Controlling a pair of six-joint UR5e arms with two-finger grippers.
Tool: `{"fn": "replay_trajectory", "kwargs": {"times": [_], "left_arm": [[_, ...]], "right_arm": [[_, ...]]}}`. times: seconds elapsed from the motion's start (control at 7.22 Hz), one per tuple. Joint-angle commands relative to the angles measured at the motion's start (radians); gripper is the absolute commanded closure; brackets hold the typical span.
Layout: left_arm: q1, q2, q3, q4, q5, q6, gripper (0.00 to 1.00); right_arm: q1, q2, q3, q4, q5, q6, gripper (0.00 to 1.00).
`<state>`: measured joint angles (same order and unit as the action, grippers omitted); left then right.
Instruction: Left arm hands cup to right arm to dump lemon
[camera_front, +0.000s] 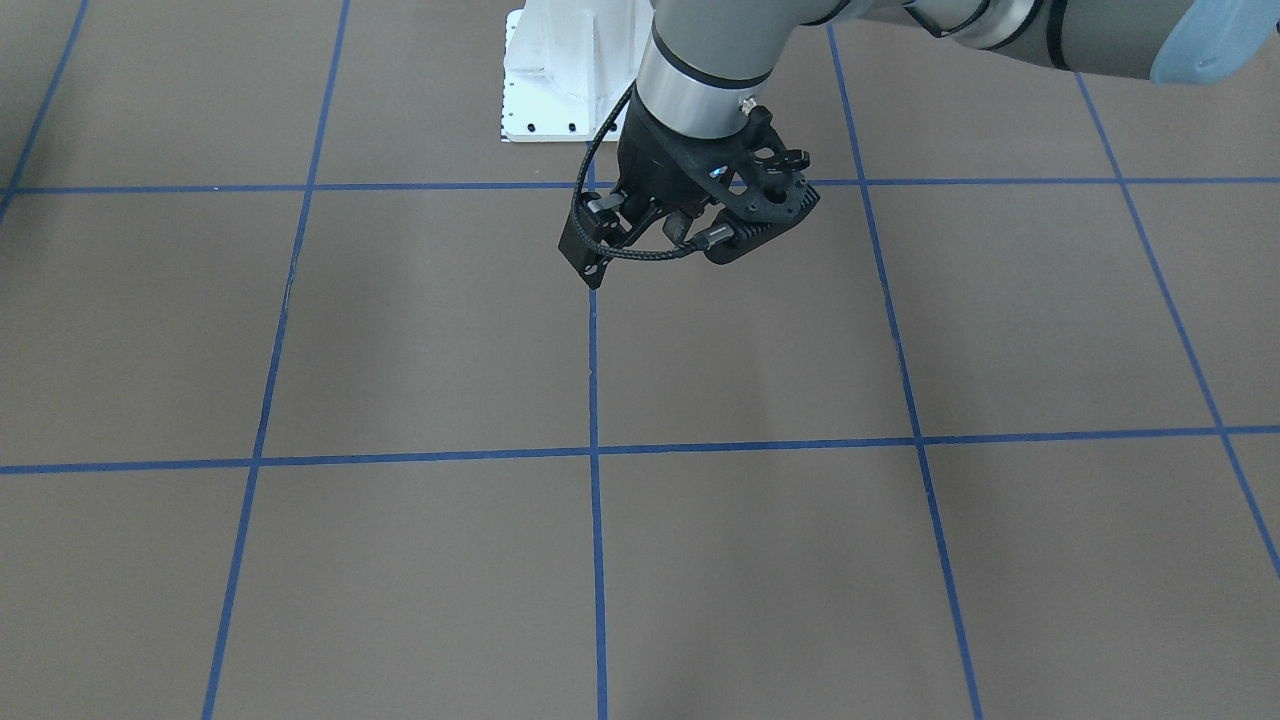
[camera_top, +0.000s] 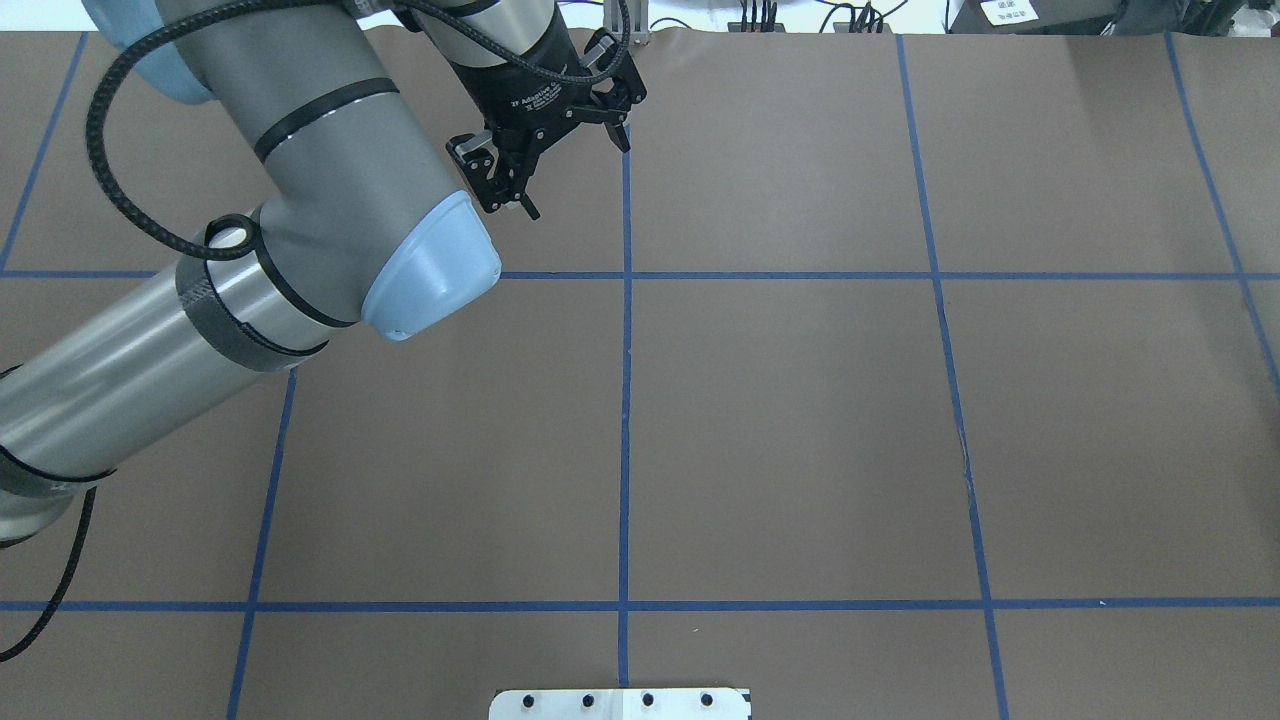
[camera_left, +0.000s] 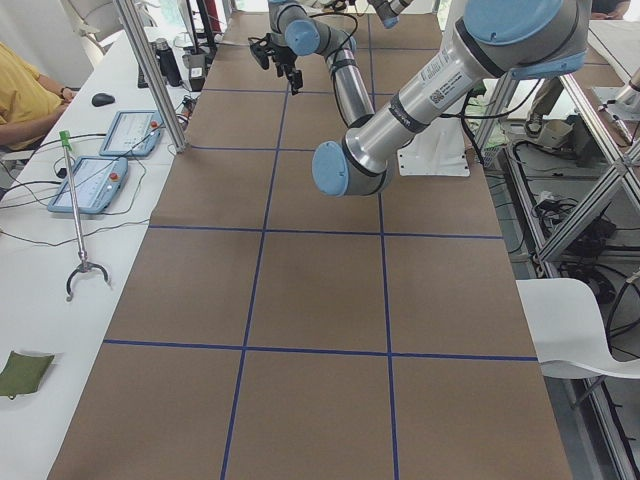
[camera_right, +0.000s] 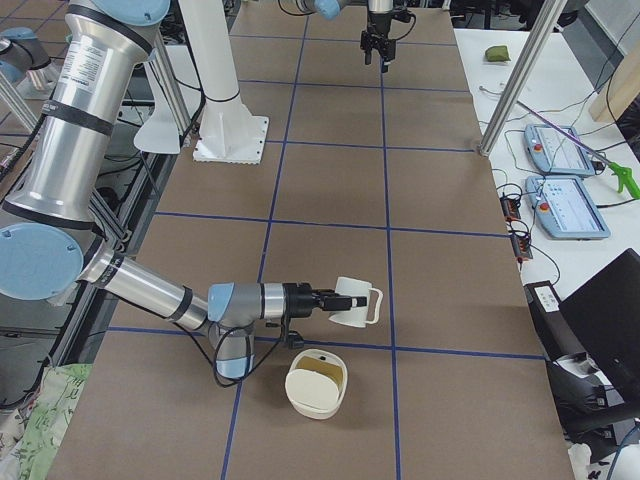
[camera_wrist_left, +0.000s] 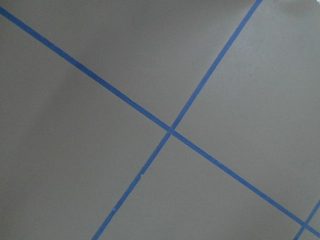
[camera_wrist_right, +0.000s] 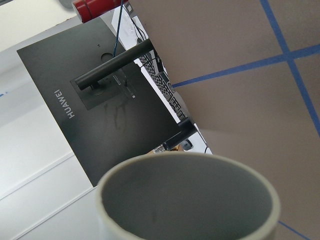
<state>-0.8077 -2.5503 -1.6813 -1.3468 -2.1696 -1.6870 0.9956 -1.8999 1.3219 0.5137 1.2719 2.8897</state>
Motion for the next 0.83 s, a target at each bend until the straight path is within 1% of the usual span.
{"fn": "replay_trajectory", "kwargs": {"times": [0.0, 0.14, 0.28, 0.42, 0.55, 0.69], "left_arm": [[0.002, 0.004, 0.000, -0.002, 0.001, 0.001, 0.00], [0.004, 0.004, 0.000, 0.000, 0.001, 0.001, 0.00], [0.005, 0.005, 0.005, -0.002, 0.001, 0.001, 0.00], [0.004, 0.002, 0.011, -0.002, 0.001, 0.015, 0.00], [0.002, 0.001, 0.014, -0.002, 0.001, 0.033, 0.00], [-0.001, -0.002, 0.017, -0.003, 0.001, 0.049, 0.00]], "right_arm": [[0.000, 0.057, 0.082, -0.202, -0.002, -0.149, 0.70], [-0.002, 0.085, 0.091, -0.236, 0.003, -0.252, 0.70], [-0.006, 0.132, 0.117, -0.320, 0.006, -0.356, 0.70], [-0.009, 0.198, 0.161, -0.443, 0.006, -0.410, 0.72], [-0.017, 0.273, 0.198, -0.569, 0.009, -0.532, 0.77], [-0.062, 0.309, 0.213, -0.599, 0.006, -0.742, 0.76]]}}
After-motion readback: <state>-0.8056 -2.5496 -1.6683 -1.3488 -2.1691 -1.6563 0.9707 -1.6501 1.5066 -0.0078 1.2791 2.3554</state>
